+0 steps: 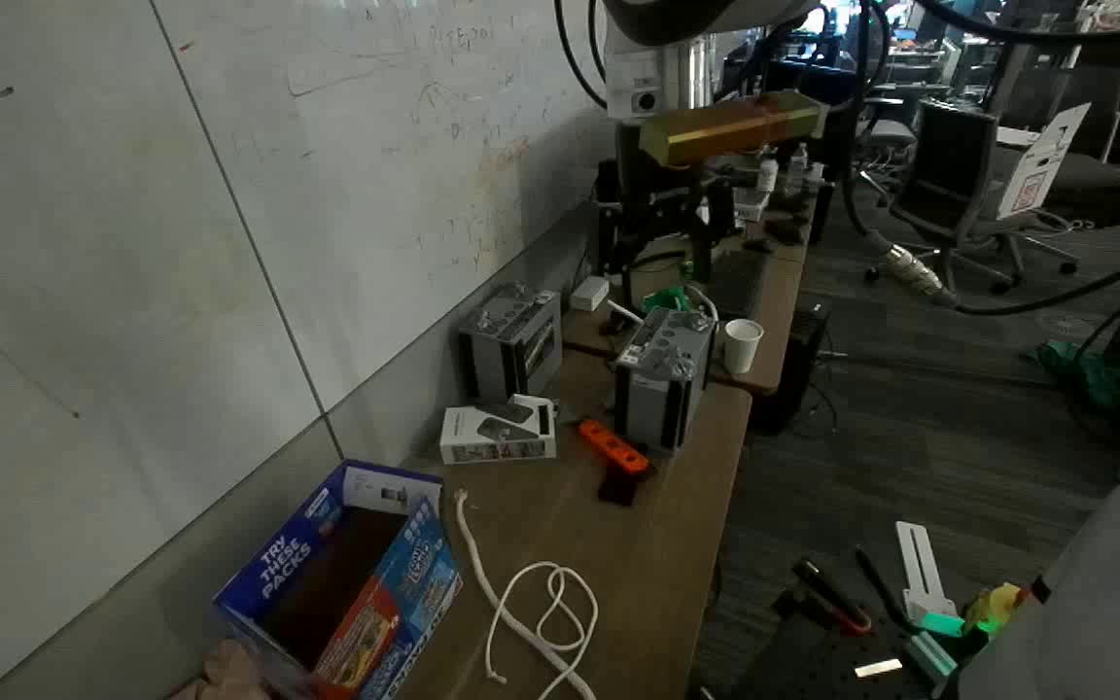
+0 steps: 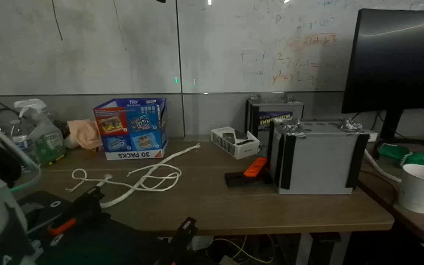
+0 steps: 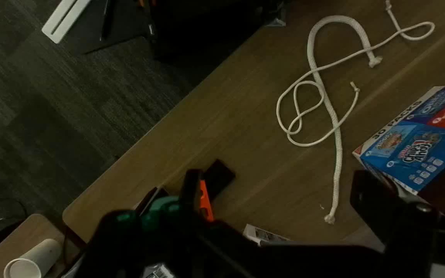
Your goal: Pick up the two white ropes and put them in the box
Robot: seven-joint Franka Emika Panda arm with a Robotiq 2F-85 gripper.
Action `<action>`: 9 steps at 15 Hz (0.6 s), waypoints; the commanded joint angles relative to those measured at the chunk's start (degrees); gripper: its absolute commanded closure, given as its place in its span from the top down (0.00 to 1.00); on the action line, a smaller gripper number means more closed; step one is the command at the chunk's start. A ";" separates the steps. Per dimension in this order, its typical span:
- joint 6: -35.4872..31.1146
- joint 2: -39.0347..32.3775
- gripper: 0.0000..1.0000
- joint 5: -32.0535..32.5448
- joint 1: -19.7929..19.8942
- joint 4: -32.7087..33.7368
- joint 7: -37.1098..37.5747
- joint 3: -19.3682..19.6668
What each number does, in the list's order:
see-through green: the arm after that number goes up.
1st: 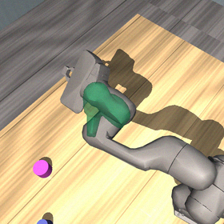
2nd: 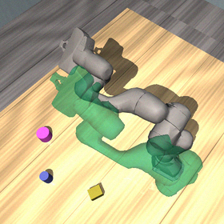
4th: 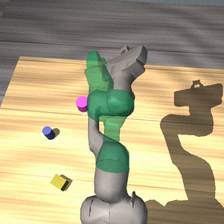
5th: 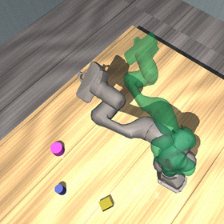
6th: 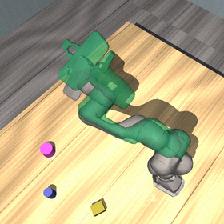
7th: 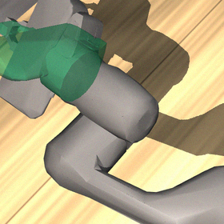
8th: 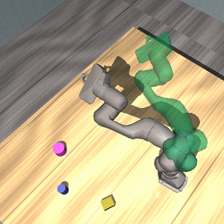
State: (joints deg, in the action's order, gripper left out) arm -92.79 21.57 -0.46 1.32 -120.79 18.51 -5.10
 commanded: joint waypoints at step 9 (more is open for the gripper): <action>-3.68 0.24 1.00 0.01 -0.50 -2.98 -0.98 0.23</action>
State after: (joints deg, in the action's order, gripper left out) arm -93.04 21.67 -0.46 1.29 -121.11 18.39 -5.10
